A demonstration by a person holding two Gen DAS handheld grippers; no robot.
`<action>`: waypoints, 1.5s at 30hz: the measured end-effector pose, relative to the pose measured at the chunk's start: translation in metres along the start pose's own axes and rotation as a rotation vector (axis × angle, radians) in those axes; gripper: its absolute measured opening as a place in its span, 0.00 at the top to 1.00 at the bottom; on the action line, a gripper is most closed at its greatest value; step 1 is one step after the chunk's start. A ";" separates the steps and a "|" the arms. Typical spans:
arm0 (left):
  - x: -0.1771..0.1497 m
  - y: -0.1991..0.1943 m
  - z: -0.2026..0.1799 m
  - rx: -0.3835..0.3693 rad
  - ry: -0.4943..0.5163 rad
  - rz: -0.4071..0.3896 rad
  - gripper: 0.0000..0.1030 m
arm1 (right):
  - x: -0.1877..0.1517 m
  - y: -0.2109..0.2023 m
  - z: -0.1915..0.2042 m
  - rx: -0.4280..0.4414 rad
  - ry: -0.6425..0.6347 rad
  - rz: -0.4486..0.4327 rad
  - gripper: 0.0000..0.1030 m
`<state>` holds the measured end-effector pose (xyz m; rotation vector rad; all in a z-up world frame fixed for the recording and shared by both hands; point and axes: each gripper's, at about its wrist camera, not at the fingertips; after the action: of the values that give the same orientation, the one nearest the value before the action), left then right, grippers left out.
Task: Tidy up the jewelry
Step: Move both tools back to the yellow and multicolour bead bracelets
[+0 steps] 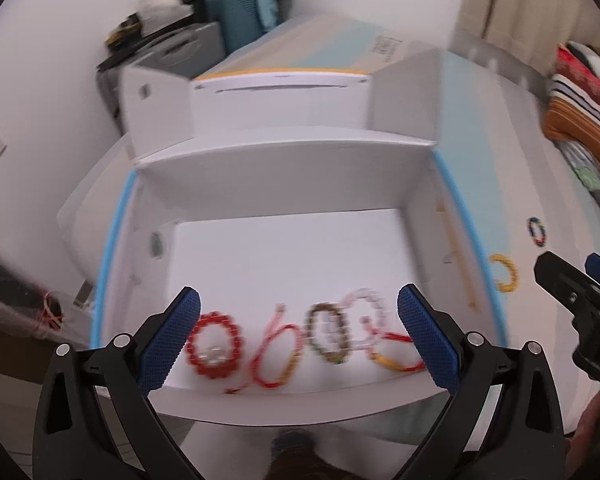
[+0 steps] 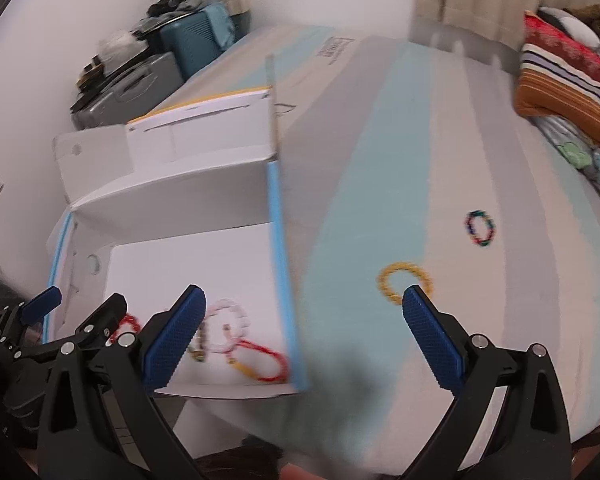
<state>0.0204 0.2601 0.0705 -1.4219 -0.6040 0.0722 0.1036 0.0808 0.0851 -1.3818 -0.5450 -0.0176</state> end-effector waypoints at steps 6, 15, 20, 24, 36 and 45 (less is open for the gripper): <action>0.006 -0.009 -0.061 -0.051 0.062 -0.037 0.06 | 0.007 -0.003 -0.059 -0.034 0.058 -0.013 0.08; 0.016 0.013 -0.151 -0.099 0.155 -0.033 0.06 | 0.016 0.010 -0.149 -0.078 0.136 -0.008 0.08; 0.014 0.031 -0.205 -0.128 0.233 -0.019 0.06 | 0.023 0.030 -0.191 -0.102 0.150 0.003 0.08; 0.013 0.054 -0.246 -0.137 0.301 -0.020 0.06 | 0.031 0.054 -0.218 -0.098 0.169 0.020 0.08; 0.023 0.125 -0.290 -0.130 0.335 0.025 0.06 | 0.066 0.130 -0.256 -0.054 0.191 0.105 0.08; 0.028 0.161 -0.297 -0.114 0.345 0.061 0.06 | 0.085 0.181 -0.267 -0.025 0.226 0.176 0.10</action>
<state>0.2217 0.0313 -0.0788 -1.5201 -0.2838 -0.1592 0.3313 -0.1048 -0.0726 -1.4264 -0.2345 -0.0372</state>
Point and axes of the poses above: each gripper's, at about its wrist camera, not at the fingertips, and y roughly the way its jaws point, z to its left, x to its top, and after that the axes turned 14 degrees about z, right-handed
